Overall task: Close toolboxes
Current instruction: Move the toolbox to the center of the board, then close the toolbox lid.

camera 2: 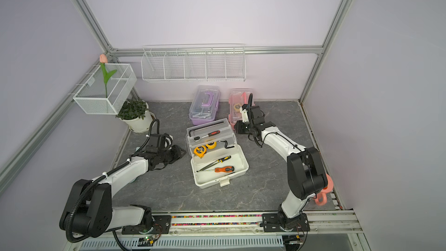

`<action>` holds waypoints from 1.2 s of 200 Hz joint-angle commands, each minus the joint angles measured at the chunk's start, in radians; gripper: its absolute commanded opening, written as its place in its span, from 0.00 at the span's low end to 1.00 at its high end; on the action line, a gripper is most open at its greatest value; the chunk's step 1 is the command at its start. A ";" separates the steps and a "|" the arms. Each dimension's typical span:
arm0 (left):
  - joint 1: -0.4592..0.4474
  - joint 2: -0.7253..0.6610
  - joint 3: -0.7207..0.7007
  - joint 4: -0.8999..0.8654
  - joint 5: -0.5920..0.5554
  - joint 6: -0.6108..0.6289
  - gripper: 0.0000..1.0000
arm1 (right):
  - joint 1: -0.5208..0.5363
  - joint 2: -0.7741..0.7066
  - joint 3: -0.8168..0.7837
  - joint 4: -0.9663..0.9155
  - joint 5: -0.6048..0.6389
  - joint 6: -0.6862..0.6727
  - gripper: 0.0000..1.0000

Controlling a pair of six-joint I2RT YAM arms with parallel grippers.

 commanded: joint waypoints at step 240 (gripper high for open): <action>-0.005 0.411 0.262 0.212 -0.044 0.044 0.30 | 0.049 -0.221 -0.164 -0.174 0.119 0.026 0.69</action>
